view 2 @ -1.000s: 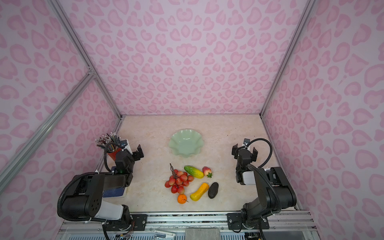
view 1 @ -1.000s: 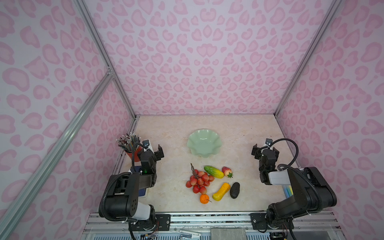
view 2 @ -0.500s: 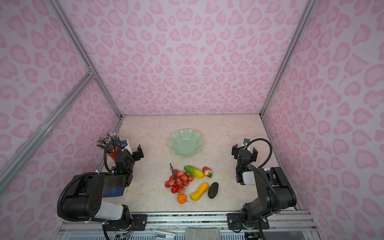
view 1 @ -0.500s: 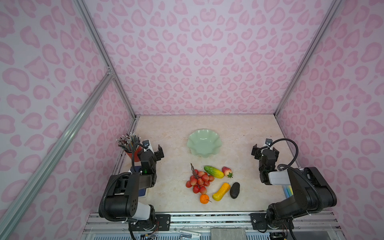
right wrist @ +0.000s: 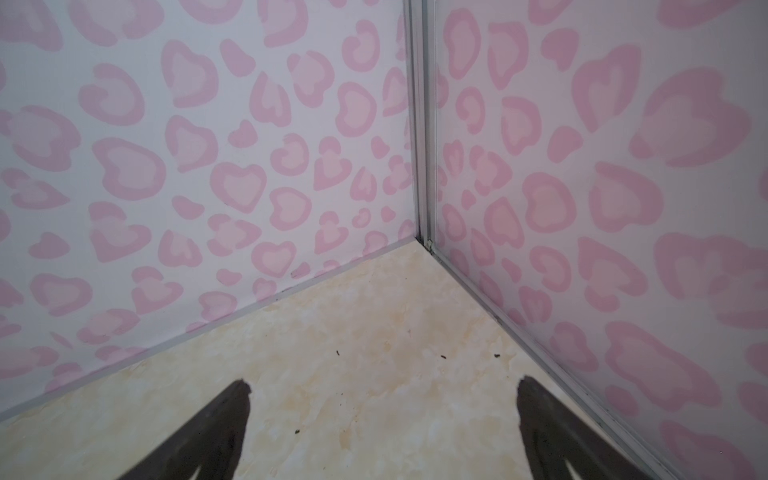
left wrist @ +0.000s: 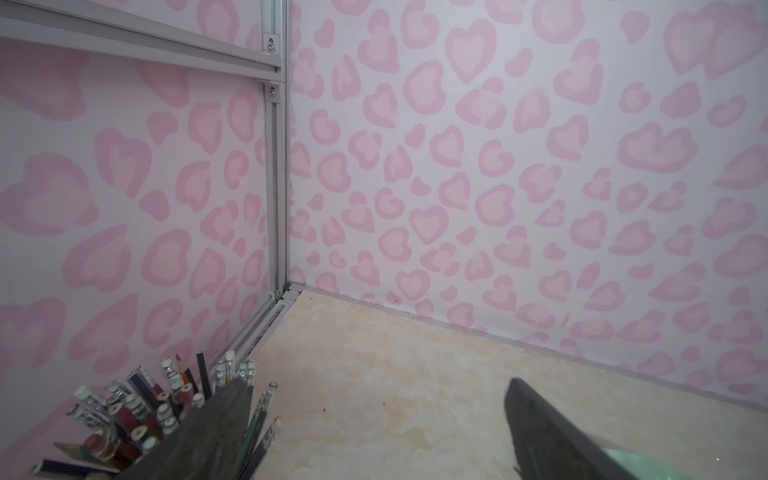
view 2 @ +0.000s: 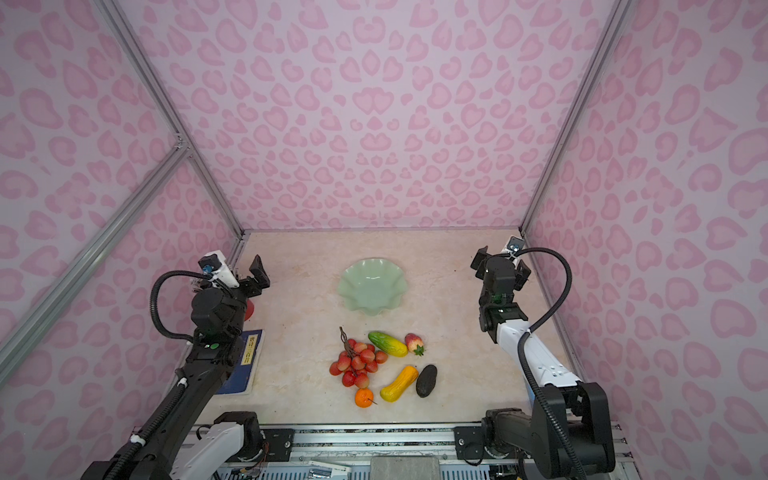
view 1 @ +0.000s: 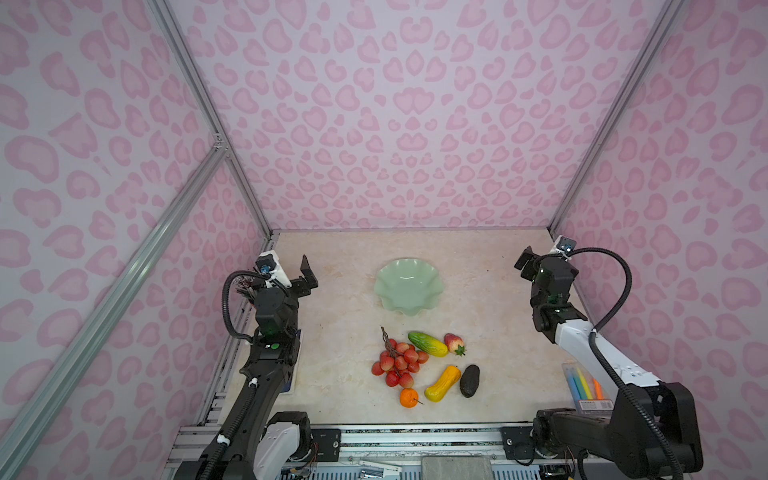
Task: Place and organize the fake fruits in the fruit bowl
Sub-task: 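Reach the right gripper to the dark avocado and grasp it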
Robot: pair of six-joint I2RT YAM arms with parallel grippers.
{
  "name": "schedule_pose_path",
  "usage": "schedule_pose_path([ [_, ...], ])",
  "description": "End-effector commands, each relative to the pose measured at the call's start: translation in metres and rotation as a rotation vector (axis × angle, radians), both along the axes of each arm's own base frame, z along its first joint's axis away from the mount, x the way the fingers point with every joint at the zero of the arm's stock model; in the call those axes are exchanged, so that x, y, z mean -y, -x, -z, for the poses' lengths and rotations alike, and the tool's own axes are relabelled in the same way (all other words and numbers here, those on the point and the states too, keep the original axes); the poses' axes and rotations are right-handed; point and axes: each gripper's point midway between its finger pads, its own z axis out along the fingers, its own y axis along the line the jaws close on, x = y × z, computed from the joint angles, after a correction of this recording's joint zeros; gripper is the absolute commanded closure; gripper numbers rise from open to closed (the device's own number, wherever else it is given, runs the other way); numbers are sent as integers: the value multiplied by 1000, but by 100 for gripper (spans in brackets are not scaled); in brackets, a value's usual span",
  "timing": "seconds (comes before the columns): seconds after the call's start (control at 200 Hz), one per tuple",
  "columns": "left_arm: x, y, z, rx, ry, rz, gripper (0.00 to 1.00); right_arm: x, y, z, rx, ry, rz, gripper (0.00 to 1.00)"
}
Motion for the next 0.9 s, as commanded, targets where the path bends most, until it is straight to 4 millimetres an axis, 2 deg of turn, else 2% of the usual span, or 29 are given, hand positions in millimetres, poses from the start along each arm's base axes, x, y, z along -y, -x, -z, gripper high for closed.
schedule_pose_path([
  [0.0,-2,3,11,-107,21,-4,2,-52,26,61,-294,-188,-257,9],
  [0.085,4,9,0,-82,29,31,0,-78,52,74,-408,-249,-316,12],
  [0.275,2,25,-10,-15,64,18,2,-132,142,124,-747,-245,-349,17],
  [0.36,-1,30,-12,-4,62,0,2,-157,178,142,-821,-287,-387,19],
  [0.46,-4,35,-13,12,74,-16,1,-179,209,152,-855,-356,-410,21],
  [0.55,-7,37,-14,22,97,-31,0,-196,226,158,-855,-403,-448,22],
  [0.68,-6,34,-12,16,121,-16,1,-206,241,174,-892,-466,-447,24],
  [0.895,-5,31,-8,4,137,-4,1,-208,253,197,-907,-528,-414,30],
])
